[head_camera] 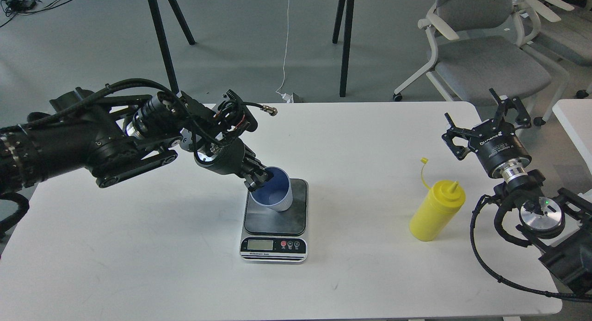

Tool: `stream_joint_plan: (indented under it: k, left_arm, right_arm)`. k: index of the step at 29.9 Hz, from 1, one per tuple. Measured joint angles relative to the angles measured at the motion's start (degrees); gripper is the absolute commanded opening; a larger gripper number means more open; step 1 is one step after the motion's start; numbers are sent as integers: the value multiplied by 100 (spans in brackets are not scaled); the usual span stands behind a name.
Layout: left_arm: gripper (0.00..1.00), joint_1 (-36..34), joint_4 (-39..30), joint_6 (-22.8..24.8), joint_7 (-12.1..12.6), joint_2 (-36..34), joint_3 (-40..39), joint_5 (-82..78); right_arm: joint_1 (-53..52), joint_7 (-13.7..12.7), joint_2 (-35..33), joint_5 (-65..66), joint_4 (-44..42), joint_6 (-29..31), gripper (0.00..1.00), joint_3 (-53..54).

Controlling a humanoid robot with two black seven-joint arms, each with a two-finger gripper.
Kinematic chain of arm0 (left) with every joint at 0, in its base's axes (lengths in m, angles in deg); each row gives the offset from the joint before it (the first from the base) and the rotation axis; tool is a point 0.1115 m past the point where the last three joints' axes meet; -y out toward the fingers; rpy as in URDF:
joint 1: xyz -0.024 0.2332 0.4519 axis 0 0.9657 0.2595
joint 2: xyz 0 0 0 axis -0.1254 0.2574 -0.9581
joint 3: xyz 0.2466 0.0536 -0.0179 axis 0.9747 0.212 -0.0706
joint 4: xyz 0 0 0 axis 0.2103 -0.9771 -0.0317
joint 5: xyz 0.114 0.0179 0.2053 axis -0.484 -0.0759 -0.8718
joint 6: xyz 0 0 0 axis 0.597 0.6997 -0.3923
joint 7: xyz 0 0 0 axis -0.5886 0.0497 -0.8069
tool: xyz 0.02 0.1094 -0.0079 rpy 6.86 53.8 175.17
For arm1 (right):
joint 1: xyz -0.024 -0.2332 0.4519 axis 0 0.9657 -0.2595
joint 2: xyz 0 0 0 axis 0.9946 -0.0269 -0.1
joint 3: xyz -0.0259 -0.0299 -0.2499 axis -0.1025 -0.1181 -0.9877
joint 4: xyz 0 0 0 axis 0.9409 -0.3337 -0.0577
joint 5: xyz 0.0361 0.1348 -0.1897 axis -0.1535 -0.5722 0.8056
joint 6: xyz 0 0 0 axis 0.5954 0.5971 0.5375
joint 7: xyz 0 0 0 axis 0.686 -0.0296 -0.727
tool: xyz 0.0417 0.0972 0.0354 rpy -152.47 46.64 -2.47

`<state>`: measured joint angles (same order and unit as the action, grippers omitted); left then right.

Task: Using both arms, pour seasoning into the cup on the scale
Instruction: 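Lower the blue cup onto the scale and open the left gripper, then withdraw the left gripper away from the cup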

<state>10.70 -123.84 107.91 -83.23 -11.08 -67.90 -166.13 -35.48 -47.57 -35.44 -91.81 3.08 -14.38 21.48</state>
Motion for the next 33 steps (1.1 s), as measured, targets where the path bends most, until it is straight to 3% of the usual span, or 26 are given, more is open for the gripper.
stream_joint_plan:
  k: [12,24,33]
  left_arm:
    - [32,-5,6,0,0,-16,-68,55]
    - [74,-364,10,0,0,-244,-176,1063]
    - [86,-703,45,0,-1,-547,-395,2648]
  right_arm:
    - [16,2,0,-2,0,0,99,0]
    - [35,2,4,-2,22,0,99,0]
    - [6,-4,-55,-1,71,0,99,5]
